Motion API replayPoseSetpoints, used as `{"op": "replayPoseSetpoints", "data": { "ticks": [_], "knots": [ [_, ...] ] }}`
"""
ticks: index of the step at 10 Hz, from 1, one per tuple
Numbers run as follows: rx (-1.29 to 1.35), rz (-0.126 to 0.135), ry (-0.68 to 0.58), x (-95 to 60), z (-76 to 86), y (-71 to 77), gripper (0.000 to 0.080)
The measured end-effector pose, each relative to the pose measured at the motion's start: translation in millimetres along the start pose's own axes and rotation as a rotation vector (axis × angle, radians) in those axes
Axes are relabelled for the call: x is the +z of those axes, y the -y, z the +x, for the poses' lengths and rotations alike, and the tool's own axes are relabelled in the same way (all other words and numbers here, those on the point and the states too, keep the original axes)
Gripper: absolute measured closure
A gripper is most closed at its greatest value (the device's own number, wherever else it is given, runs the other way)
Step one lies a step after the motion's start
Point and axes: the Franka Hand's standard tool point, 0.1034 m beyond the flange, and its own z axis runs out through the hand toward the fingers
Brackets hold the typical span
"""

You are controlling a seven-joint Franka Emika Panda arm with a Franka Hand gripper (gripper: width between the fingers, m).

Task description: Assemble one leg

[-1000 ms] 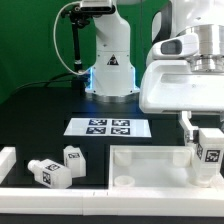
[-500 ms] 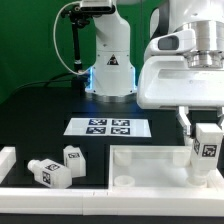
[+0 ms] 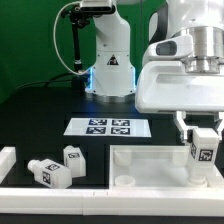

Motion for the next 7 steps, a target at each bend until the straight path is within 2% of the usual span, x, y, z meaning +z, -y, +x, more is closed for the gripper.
{"op": "replayPoseSetpoints", "data": {
  "ticks": [3,7],
  "knots": [
    [-0.006,-0.007,-0.031,6.4,0.1,-3.4,0.0512],
    [0.011,-0.008,-0.038,4.1,3.3,-4.9,0.0512]
  ]
}}
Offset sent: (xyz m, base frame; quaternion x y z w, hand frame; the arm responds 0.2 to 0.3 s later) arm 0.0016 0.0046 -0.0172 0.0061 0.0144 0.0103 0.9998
